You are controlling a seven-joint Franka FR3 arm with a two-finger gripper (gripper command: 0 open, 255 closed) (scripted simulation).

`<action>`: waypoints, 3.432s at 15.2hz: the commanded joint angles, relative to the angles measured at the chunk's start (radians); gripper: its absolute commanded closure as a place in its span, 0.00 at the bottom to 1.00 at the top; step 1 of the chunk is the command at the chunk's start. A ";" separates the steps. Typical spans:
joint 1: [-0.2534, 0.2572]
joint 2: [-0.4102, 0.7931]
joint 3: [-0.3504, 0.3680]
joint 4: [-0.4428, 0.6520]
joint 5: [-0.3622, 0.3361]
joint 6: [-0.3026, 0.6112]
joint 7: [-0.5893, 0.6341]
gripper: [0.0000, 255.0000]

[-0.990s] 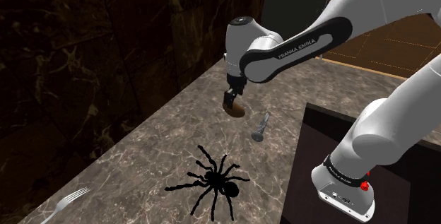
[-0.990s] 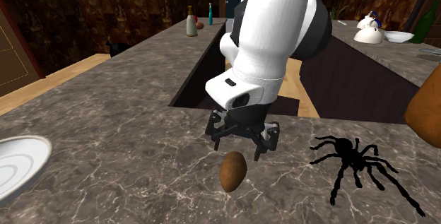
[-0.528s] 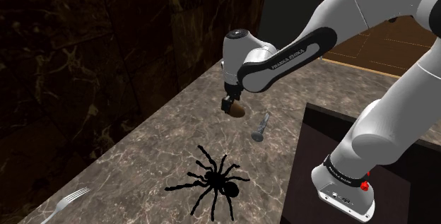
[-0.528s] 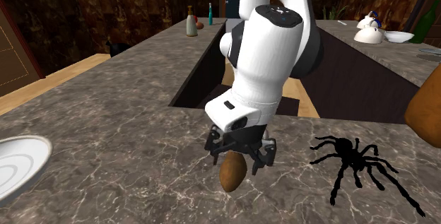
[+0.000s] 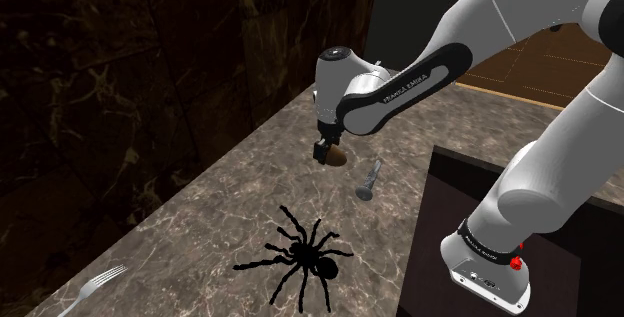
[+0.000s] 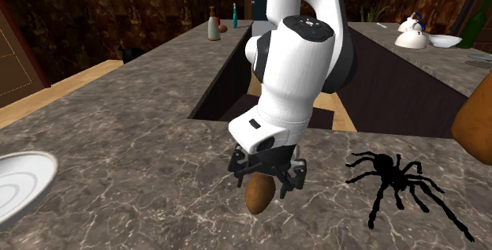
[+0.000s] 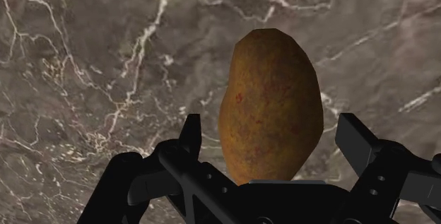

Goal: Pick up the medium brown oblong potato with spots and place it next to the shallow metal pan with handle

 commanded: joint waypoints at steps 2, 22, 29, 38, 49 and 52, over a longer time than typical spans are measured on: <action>0.000 0.000 0.000 0.000 0.000 0.000 0.000 1.00; 0.010 -0.101 -0.008 0.059 0.060 -0.152 -0.059 1.00; 0.014 -0.149 -0.014 0.111 0.083 -0.248 -0.086 1.00; 0.017 -0.191 -0.022 0.186 0.100 -0.361 -0.111 1.00; -0.101 -0.081 -0.181 0.283 0.047 -0.321 -0.354 1.00; -0.132 -0.034 -0.218 0.334 0.040 -0.315 -0.418 1.00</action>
